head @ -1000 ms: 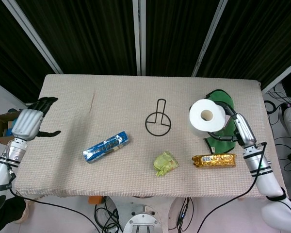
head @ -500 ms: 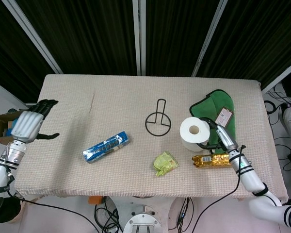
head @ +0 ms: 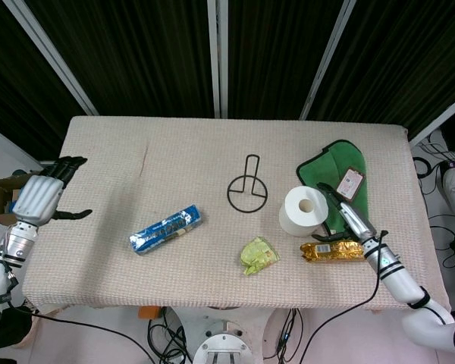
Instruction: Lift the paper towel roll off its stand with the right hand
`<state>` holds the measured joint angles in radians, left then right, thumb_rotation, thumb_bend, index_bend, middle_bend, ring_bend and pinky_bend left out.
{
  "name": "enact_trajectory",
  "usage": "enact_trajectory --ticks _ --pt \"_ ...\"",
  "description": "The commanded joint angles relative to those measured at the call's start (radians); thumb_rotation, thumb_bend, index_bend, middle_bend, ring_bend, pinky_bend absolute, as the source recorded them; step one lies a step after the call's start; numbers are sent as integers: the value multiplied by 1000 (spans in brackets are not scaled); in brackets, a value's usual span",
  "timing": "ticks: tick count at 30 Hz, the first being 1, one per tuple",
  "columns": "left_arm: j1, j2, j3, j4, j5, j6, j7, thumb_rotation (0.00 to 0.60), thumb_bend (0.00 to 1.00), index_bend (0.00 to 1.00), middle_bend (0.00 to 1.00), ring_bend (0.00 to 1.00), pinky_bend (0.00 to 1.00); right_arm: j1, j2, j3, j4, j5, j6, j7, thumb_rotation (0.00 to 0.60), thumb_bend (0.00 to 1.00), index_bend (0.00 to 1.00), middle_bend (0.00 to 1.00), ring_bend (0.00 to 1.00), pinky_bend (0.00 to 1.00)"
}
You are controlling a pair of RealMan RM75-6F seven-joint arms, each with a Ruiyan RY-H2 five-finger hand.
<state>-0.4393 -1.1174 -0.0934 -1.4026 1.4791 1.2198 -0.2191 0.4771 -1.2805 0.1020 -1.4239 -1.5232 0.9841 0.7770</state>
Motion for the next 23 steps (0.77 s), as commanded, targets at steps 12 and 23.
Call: enact_trajectory --ticks 12,23 --pt "272 32 153 -78 94 295 169 346 89 97 81 81 238 -395 286 -140 -141 -18 479 -808 600 45 0 0 0 0" --pt "376 -40 174 -20 118 395 206 174 88 82 42 55 228 -457 176 -143 47 -16 529 -654 600 82 0 0 0 0"
